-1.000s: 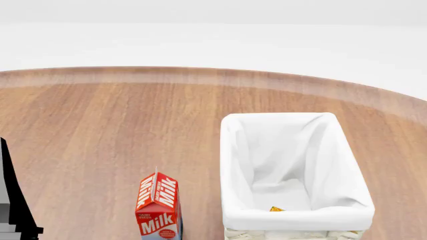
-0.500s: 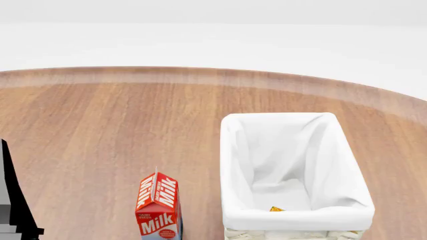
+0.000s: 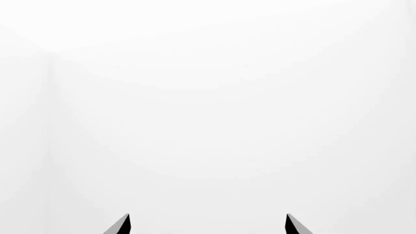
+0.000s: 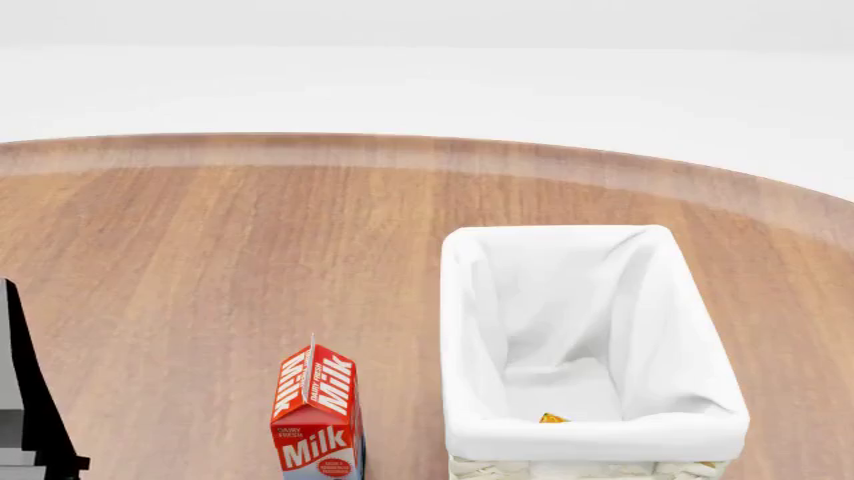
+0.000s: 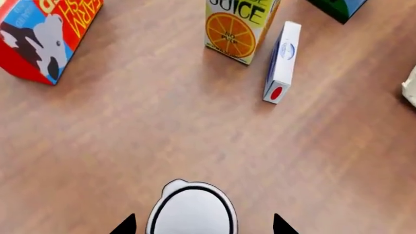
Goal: Pick up the alphabet soup and the tomato sauce, and put them in the basket.
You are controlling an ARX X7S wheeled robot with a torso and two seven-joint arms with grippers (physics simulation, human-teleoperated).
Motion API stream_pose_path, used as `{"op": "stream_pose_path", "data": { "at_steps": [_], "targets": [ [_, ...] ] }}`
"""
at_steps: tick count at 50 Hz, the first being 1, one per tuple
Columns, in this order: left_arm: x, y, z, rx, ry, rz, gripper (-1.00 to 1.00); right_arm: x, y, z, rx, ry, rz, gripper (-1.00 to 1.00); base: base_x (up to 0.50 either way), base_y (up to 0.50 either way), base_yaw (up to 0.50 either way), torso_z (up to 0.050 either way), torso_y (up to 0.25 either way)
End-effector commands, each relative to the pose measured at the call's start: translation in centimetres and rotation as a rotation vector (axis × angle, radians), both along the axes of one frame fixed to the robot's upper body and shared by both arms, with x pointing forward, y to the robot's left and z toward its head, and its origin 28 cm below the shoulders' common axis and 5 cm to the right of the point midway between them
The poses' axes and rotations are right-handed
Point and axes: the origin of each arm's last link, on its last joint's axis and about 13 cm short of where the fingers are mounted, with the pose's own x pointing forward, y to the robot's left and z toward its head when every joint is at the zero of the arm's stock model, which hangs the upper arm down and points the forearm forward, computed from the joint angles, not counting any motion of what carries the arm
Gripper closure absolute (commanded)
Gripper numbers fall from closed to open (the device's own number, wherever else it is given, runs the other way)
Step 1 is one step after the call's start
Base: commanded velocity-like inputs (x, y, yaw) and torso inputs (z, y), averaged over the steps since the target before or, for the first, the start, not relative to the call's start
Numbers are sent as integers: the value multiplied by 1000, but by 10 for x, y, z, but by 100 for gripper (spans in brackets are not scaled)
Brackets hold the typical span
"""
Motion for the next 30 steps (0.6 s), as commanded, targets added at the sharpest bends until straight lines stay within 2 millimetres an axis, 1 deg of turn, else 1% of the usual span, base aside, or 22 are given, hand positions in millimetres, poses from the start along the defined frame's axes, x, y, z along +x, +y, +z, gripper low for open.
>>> {"op": "stream_pose_path", "data": {
  "at_steps": [1, 16, 30],
  "targets": [
    [0, 0, 1, 1, -1, 1, -100, 1, 2, -6, 0, 3, 2, -100, 0, 0, 0, 0, 0],
    [0, 1, 0, -3, 0, 1, -100, 1, 4, -21, -1, 30, -5, -100, 0, 0, 0, 0, 0],
    [0, 0, -2, -5, 3, -1, -100, -3, 6, -28, -4, 40, 0, -100, 0, 0, 0, 0, 0]
  ]
}}
